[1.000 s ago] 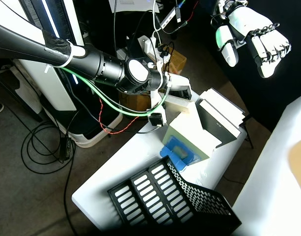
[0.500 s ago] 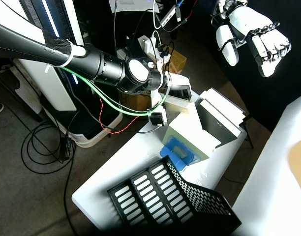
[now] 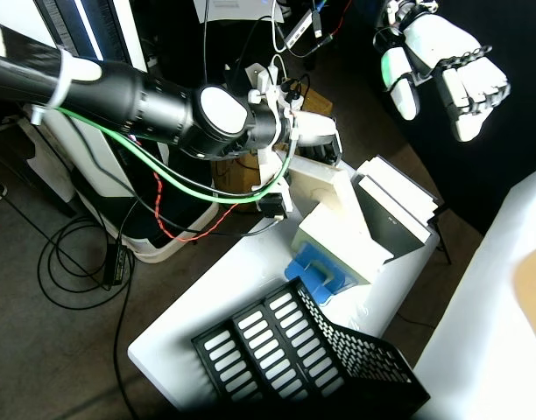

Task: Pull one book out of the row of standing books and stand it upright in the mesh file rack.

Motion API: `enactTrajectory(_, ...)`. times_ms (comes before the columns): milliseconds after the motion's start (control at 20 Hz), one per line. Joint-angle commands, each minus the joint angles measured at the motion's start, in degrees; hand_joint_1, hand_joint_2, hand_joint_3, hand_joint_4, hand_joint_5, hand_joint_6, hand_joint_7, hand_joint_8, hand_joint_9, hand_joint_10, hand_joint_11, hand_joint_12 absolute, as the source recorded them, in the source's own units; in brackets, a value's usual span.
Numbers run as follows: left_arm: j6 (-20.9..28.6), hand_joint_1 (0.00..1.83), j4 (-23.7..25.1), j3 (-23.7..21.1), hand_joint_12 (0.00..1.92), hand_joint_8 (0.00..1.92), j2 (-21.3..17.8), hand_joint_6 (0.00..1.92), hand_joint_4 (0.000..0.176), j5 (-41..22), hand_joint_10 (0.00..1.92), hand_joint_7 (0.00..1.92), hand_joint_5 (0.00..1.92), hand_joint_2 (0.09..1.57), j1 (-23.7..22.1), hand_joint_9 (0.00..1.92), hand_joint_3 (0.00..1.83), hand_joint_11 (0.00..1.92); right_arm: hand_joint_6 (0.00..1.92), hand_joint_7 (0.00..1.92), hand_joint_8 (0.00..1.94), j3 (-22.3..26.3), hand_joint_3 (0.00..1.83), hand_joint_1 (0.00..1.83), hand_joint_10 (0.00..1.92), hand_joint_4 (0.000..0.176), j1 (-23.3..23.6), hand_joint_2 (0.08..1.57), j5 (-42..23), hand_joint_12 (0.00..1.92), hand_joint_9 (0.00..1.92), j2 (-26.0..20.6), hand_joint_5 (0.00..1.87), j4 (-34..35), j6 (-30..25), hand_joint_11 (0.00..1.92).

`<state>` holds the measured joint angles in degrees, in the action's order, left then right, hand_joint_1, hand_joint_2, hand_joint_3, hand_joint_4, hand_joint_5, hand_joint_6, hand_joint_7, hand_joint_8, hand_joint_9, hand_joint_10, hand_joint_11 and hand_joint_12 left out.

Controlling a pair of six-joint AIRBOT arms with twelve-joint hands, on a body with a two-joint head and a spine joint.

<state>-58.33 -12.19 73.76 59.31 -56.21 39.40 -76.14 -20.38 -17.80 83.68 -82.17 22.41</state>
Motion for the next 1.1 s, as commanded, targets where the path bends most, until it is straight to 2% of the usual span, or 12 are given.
enactTrajectory(0, 0.1, 0.17, -0.3, -0.1, 1.92, 0.77, -0.8, 0.19, 0.048, -7.3, 1.33, 0.21, 0.24, 1.51, -0.1, 0.07, 0.0, 0.0, 0.74, 0.64, 1.52, 0.3, 0.0, 1.26, 1.42, 0.0, 0.7, 1.29, -0.7, 1.81, 0.54, -1.2, 0.31, 1.0, -0.4, 0.45)
enactTrajectory(250, 0.1, 0.17, -2.5, -1.3, 1.92, 0.77, -2.4, 0.2, 0.048, -8.0, 1.33, 0.21, 0.24, 1.51, 2.7, 0.07, 0.0, 0.0, 0.74, 0.64, 1.52, 0.5, 0.0, 1.26, 1.43, 0.0, 3.9, 1.29, -5.9, 1.81, 0.54, -3.7, 0.31, -6.8, -12.9, 0.45)
enactTrajectory(550, 0.0, 0.17, -3.6, -2.4, 1.92, 0.77, -3.0, 0.2, 0.048, -9.1, 1.33, 0.21, 0.24, 1.51, 4.6, 0.07, 0.0, 0.0, 0.74, 0.64, 1.52, 1.6, 0.0, 1.26, 1.43, 0.0, 7.5, 1.29, -9.3, 1.81, 0.53, -8.2, 0.31, -9.4, -19.6, 0.45)
enactTrajectory(800, 0.0, 0.17, -4.3, -3.6, 1.92, 0.78, -4.0, 0.2, 0.048, -10.3, 1.33, 0.21, 0.24, 1.51, 6.2, 0.07, 0.0, 0.0, 0.74, 0.64, 1.52, 1.8, 0.0, 1.26, 1.43, 0.0, 11.2, 1.29, -13.1, 1.81, 0.53, -10.5, 0.31, -14.2, -28.5, 0.45)
enactTrajectory(1050, -0.1, 0.17, -5.1, -4.3, 1.92, 0.78, -4.7, 0.21, 0.048, -11.1, 1.33, 0.21, 0.24, 1.51, 7.3, 0.07, 0.0, 0.0, 0.73, 0.64, 1.52, 2.8, 0.0, 1.26, 1.44, 0.0, 14.1, 1.29, -15.0, 1.81, 0.53, -13.1, 0.31, -14.5, -31.0, 0.45)
